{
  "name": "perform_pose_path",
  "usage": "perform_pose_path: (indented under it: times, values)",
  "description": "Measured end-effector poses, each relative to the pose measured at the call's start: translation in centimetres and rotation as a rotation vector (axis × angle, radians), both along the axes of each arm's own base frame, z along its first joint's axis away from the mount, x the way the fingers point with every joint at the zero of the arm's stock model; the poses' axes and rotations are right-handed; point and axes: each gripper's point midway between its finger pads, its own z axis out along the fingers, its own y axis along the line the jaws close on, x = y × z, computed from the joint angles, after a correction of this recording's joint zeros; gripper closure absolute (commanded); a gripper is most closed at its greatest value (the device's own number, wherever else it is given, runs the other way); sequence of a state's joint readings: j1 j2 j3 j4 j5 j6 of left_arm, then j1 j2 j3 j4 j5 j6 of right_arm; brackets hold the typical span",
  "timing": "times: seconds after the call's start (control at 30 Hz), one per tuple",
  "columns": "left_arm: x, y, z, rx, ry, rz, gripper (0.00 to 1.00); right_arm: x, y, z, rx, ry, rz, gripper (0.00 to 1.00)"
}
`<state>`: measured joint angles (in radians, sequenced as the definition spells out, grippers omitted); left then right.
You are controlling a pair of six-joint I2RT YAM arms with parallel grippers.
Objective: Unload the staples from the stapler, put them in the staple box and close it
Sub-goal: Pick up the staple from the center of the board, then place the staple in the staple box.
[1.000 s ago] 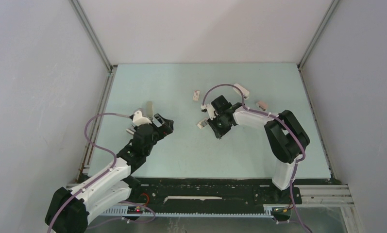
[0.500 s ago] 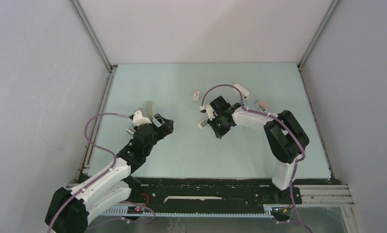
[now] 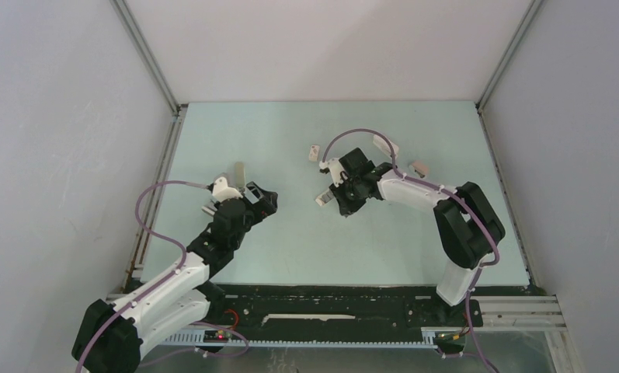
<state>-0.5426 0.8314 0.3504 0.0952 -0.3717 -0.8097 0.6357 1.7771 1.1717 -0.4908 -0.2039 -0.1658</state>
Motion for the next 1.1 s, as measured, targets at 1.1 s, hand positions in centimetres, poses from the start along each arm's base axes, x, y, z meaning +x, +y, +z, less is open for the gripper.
perform_pose_path:
  times: [1.1]
  values:
    - [0.1, 0.1, -0.4, 0.014, 0.01, 0.003, 0.01, 3.2, 4.9, 6.8, 0.233, -0.099, 0.045, 0.89]
